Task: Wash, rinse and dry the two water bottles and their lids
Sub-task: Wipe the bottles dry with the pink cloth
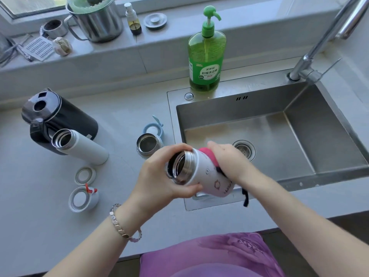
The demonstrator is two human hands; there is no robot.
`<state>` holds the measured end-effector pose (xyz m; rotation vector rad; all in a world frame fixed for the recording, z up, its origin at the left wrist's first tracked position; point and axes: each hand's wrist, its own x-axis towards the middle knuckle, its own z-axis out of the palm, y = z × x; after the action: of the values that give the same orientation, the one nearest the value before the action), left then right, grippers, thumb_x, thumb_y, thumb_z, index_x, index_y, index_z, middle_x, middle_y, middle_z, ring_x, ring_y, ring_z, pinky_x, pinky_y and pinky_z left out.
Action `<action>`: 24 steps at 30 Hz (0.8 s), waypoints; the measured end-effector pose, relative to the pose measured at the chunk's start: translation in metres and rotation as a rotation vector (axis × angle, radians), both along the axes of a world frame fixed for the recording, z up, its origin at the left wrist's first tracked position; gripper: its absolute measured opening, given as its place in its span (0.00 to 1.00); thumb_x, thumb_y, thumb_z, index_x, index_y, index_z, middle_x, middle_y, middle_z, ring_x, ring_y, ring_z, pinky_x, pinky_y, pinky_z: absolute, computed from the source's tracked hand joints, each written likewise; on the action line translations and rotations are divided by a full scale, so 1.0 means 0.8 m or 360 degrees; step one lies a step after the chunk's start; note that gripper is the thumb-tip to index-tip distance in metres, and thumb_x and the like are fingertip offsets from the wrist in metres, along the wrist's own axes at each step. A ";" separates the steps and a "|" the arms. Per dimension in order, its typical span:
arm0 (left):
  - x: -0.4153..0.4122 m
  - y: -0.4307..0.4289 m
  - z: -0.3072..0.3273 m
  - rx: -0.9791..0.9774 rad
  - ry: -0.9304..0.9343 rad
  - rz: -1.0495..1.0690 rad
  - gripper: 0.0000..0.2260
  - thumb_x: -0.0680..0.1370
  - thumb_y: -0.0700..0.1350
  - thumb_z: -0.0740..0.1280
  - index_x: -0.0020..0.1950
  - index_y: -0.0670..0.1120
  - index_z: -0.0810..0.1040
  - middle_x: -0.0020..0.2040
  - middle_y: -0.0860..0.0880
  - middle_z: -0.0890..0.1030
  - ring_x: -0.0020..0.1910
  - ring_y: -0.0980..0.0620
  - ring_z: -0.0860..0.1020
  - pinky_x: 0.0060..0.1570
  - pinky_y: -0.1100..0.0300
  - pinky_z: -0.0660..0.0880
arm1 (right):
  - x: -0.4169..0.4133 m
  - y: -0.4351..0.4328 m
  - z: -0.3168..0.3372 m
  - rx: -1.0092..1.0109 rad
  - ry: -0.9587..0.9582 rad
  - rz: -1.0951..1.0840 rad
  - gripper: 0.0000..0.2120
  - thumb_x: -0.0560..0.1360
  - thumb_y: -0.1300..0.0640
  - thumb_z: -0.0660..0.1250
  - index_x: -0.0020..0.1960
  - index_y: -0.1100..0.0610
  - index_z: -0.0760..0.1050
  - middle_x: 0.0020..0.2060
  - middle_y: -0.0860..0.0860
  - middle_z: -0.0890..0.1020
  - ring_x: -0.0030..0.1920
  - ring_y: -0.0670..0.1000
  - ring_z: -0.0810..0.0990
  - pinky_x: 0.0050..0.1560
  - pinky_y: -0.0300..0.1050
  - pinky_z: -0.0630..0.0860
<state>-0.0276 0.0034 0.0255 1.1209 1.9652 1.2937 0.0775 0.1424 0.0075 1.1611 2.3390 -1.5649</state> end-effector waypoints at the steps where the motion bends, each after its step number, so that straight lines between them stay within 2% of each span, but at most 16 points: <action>1: -0.003 0.000 -0.002 -0.0017 -0.0037 0.0079 0.25 0.56 0.51 0.77 0.51 0.57 0.77 0.46 0.60 0.79 0.47 0.57 0.79 0.47 0.48 0.79 | 0.007 -0.018 0.000 0.0308 0.0157 -0.0053 0.21 0.77 0.44 0.48 0.45 0.49 0.78 0.42 0.50 0.78 0.45 0.51 0.73 0.49 0.46 0.69; 2: -0.006 0.001 -0.002 -0.0023 -0.0074 0.0144 0.25 0.55 0.51 0.78 0.50 0.57 0.77 0.45 0.60 0.80 0.46 0.57 0.79 0.47 0.48 0.79 | 0.012 -0.034 0.006 0.0551 0.0298 -0.0057 0.24 0.75 0.42 0.46 0.55 0.47 0.78 0.49 0.49 0.79 0.50 0.50 0.74 0.53 0.46 0.69; 3: -0.009 0.001 -0.002 -0.0014 -0.0096 0.0168 0.25 0.55 0.51 0.78 0.50 0.57 0.78 0.44 0.59 0.80 0.46 0.57 0.79 0.48 0.48 0.79 | 0.014 -0.039 0.008 0.0664 0.0403 -0.0058 0.26 0.73 0.41 0.45 0.60 0.47 0.76 0.53 0.47 0.79 0.53 0.48 0.74 0.56 0.46 0.68; 4: -0.010 0.003 0.000 0.0003 -0.0078 0.0137 0.25 0.55 0.51 0.78 0.50 0.57 0.77 0.45 0.59 0.80 0.47 0.56 0.79 0.49 0.48 0.79 | 0.012 -0.035 0.009 0.0587 0.0433 -0.0081 0.26 0.73 0.41 0.46 0.59 0.46 0.76 0.53 0.46 0.79 0.53 0.47 0.74 0.55 0.45 0.68; 6: -0.009 0.005 0.005 0.0047 0.0048 -0.0053 0.25 0.57 0.51 0.78 0.52 0.57 0.77 0.48 0.59 0.79 0.50 0.54 0.78 0.50 0.49 0.77 | 0.006 -0.013 0.007 0.0051 0.0351 -0.0170 0.19 0.73 0.41 0.51 0.45 0.47 0.79 0.40 0.45 0.80 0.43 0.48 0.75 0.49 0.45 0.69; 7: -0.008 0.007 0.007 0.0074 0.0114 -0.0157 0.26 0.58 0.51 0.77 0.54 0.56 0.76 0.50 0.59 0.78 0.51 0.54 0.77 0.51 0.51 0.77 | 0.006 -0.002 0.009 -0.0285 0.0273 -0.0186 0.16 0.74 0.43 0.55 0.38 0.50 0.75 0.33 0.47 0.76 0.36 0.49 0.73 0.44 0.45 0.68; 9: -0.009 0.010 0.010 0.0122 0.0167 -0.0268 0.26 0.59 0.51 0.76 0.55 0.57 0.74 0.52 0.60 0.78 0.53 0.54 0.76 0.53 0.55 0.75 | 0.017 0.013 0.014 -0.0988 0.0158 -0.0313 0.17 0.76 0.48 0.59 0.32 0.54 0.72 0.28 0.51 0.73 0.29 0.51 0.72 0.36 0.42 0.70; 11: -0.013 0.011 0.009 0.0169 0.0137 -0.0304 0.26 0.59 0.50 0.76 0.55 0.59 0.73 0.53 0.60 0.77 0.55 0.53 0.75 0.51 0.58 0.75 | 0.031 0.014 0.014 -0.1535 0.0214 -0.0461 0.14 0.72 0.48 0.61 0.32 0.54 0.77 0.29 0.55 0.76 0.30 0.55 0.77 0.34 0.46 0.78; 13: -0.015 0.010 0.007 0.0131 0.0027 -0.0305 0.27 0.61 0.48 0.76 0.56 0.63 0.73 0.55 0.60 0.75 0.57 0.50 0.74 0.48 0.56 0.78 | 0.040 0.009 0.004 -0.1740 0.0328 -0.0611 0.13 0.71 0.46 0.60 0.38 0.53 0.78 0.34 0.57 0.79 0.36 0.59 0.79 0.37 0.54 0.79; 14: -0.015 0.010 0.008 0.0060 -0.0070 -0.0297 0.29 0.61 0.47 0.77 0.58 0.64 0.73 0.56 0.61 0.75 0.58 0.48 0.75 0.47 0.55 0.79 | 0.041 0.007 -0.001 -0.1765 0.0397 -0.0721 0.14 0.72 0.44 0.59 0.39 0.52 0.78 0.35 0.57 0.79 0.37 0.60 0.79 0.38 0.55 0.78; 16: -0.013 0.011 0.012 -0.0143 -0.0211 -0.0278 0.35 0.64 0.45 0.78 0.63 0.69 0.68 0.58 0.62 0.74 0.56 0.48 0.77 0.44 0.58 0.80 | 0.041 0.002 -0.007 -0.1718 0.0549 -0.0943 0.16 0.74 0.43 0.58 0.38 0.51 0.78 0.35 0.55 0.80 0.35 0.58 0.78 0.37 0.49 0.76; 18: -0.008 0.016 0.017 -0.0365 -0.0426 -0.0215 0.35 0.69 0.47 0.75 0.67 0.69 0.61 0.58 0.58 0.76 0.49 0.51 0.81 0.41 0.58 0.80 | 0.040 -0.005 -0.012 -0.1465 0.0747 -0.1030 0.14 0.75 0.46 0.59 0.43 0.52 0.79 0.41 0.52 0.82 0.37 0.54 0.79 0.33 0.42 0.76; 19: -0.005 0.019 0.021 -0.0442 -0.0649 -0.0120 0.33 0.70 0.49 0.72 0.70 0.66 0.59 0.56 0.53 0.78 0.45 0.50 0.82 0.38 0.57 0.80 | 0.040 -0.009 -0.016 -0.1188 0.0890 -0.0994 0.12 0.74 0.49 0.60 0.46 0.54 0.79 0.45 0.50 0.82 0.40 0.51 0.80 0.34 0.41 0.76; 21: -0.003 0.022 0.020 -0.0513 -0.1039 0.0114 0.29 0.71 0.53 0.67 0.72 0.56 0.63 0.51 0.45 0.80 0.41 0.46 0.83 0.34 0.56 0.80 | 0.043 -0.015 -0.022 -0.0504 0.1135 -0.0803 0.12 0.72 0.52 0.60 0.48 0.56 0.78 0.52 0.46 0.81 0.50 0.44 0.79 0.45 0.36 0.75; 22: -0.003 0.021 0.020 -0.0525 -0.1124 0.0189 0.25 0.73 0.52 0.66 0.69 0.53 0.67 0.51 0.44 0.80 0.40 0.45 0.83 0.33 0.55 0.80 | 0.046 -0.017 -0.023 -0.0179 0.1181 -0.0662 0.12 0.71 0.51 0.60 0.49 0.54 0.77 0.54 0.45 0.80 0.53 0.43 0.78 0.51 0.34 0.73; 24: -0.003 0.018 0.018 -0.0522 -0.1141 0.0266 0.16 0.74 0.49 0.67 0.62 0.51 0.73 0.51 0.43 0.81 0.40 0.46 0.83 0.34 0.54 0.80 | 0.052 -0.020 -0.023 0.0278 0.1133 -0.0346 0.14 0.71 0.50 0.58 0.52 0.49 0.76 0.56 0.46 0.77 0.55 0.43 0.75 0.55 0.34 0.70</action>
<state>-0.0303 0.0182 0.0397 0.2706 1.6437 1.1738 0.1193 0.1262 -0.0113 1.0323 2.9010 -2.1728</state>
